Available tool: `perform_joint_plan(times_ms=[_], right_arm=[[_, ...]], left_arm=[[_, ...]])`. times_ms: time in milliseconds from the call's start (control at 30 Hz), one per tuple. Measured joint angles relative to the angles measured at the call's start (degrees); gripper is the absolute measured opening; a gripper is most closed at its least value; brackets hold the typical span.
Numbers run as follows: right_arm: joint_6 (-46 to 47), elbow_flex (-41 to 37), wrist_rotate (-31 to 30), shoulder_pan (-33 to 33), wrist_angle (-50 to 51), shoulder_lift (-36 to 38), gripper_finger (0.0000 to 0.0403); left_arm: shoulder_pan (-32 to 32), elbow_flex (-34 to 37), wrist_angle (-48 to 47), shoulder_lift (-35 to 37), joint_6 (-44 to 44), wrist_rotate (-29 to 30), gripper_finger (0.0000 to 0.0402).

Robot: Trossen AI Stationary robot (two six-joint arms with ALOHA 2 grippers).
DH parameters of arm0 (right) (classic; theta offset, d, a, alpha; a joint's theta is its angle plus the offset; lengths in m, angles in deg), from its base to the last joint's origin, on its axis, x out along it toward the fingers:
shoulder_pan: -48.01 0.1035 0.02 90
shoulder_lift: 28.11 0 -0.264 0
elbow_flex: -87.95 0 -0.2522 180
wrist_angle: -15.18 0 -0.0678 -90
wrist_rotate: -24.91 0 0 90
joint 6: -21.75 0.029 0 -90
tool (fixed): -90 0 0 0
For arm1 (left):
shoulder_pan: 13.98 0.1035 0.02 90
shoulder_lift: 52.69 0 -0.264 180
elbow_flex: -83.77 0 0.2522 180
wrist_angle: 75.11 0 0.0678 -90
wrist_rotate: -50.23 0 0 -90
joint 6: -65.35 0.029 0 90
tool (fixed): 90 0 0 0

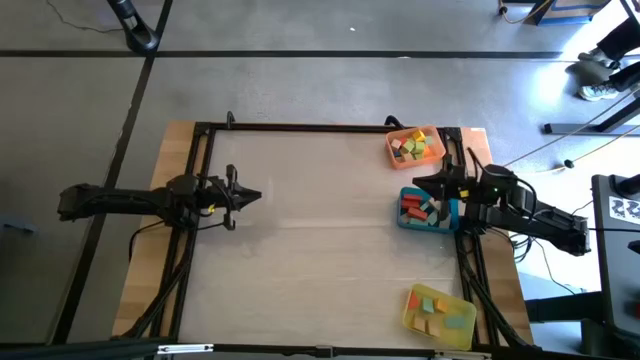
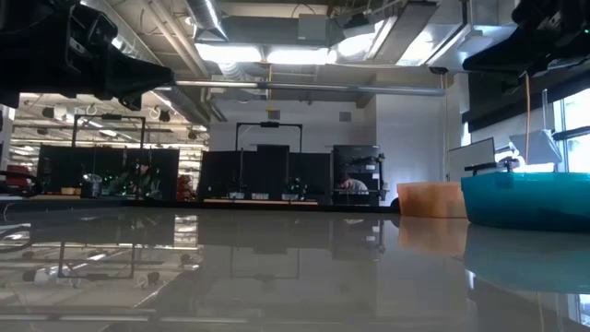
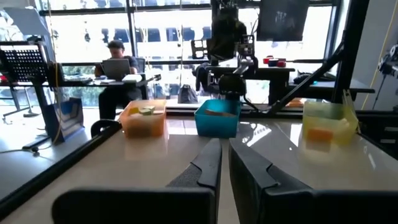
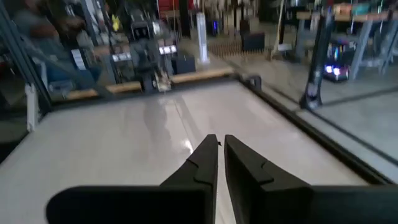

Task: Sort blocks by size
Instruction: Return to Home Position

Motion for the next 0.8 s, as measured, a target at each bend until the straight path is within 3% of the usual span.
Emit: perform_joint_plan(times_ms=[200, 533, 800], right_arm=[[1.7, -8.8, -1.5, 0.0, -4.2, 8.6, 0.0028], [2.2, -19.5, -5.1, 0.0, -18.6, 8.2, 0.0028], [2.7, -19.8, -4.6, 0.0, -18.7, 6.3, 0.0028]], left_arm=[[0.0, 0.0, -5.9, 6.5, 0.4, 0.0, 0.0019], [-0.1, 0.0, -14.7, 11.9, -2.4, 0.3, 0.0019], [-0.1, 0.0, -23.4, 13.4, -2.6, 0.2, 0.0019]])
